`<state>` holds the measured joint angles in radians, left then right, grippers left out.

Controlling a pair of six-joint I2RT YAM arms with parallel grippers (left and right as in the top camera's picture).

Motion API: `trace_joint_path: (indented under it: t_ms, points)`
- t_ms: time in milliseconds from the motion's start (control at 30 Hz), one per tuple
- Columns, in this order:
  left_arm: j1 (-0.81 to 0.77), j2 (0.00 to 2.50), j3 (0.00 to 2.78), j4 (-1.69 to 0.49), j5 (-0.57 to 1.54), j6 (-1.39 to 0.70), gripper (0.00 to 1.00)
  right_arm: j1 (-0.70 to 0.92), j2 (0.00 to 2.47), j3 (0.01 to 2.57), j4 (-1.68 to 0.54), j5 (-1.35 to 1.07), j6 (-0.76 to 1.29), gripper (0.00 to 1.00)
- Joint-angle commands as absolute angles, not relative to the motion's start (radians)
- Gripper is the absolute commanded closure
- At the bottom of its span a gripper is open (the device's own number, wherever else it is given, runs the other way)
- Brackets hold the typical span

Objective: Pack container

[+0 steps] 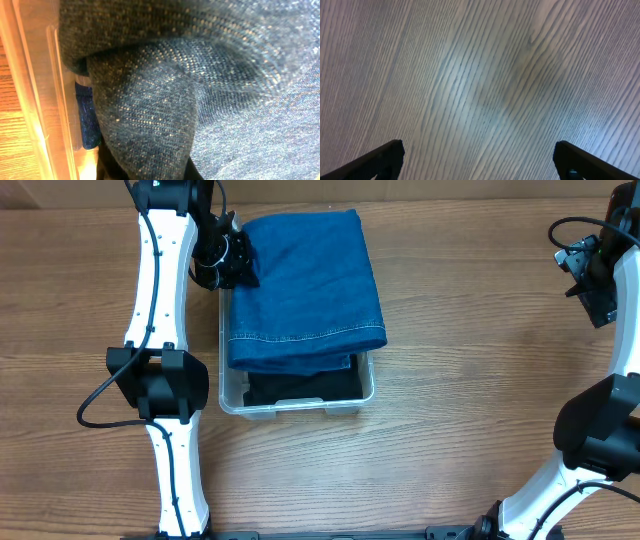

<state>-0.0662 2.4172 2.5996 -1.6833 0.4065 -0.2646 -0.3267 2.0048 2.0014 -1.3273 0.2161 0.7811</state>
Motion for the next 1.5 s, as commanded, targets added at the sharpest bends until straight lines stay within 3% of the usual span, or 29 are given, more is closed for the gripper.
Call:
trace_joint_path:
  t_ms: [0,1000,1100,1200,1233,1300,1400,1467]
  points:
    - [-0.068,2.378,2.598,-1.69,0.4,-0.268,0.96,-0.327,2.005,2.002,-1.324,0.224,0.786,0.0]
    - [-0.043,2.197,2.347,-1.69,0.381,-0.186,0.95,-0.327,2.005,2.002,-1.324,0.224,0.786,0.0]
    - [-0.043,2.197,2.308,-1.69,0.381,-0.156,0.85,-0.327,2.005,2.002,-1.324,0.224,0.786,0.0]
    - [-0.043,2.197,2.259,-1.69,0.381,-0.121,0.66,-0.327,2.005,2.002,-1.324,0.224,0.786,0.0]
    - [-0.042,2.197,2.247,-1.69,0.381,-0.107,0.64,-0.327,2.005,2.002,-1.324,0.224,0.786,0.0]
    - [-0.041,2.197,2.238,-1.69,0.381,-0.076,0.47,-0.327,2.005,2.002,-1.324,0.224,0.786,0.0]
    - [-0.036,2.197,2.248,-1.687,0.384,-0.049,0.46,-0.327,2.005,2.002,-1.324,0.224,0.786,0.0]
    - [-0.036,2.197,2.273,-1.682,0.386,-0.047,0.51,-0.327,2.005,2.002,-1.324,0.224,0.786,0.0]
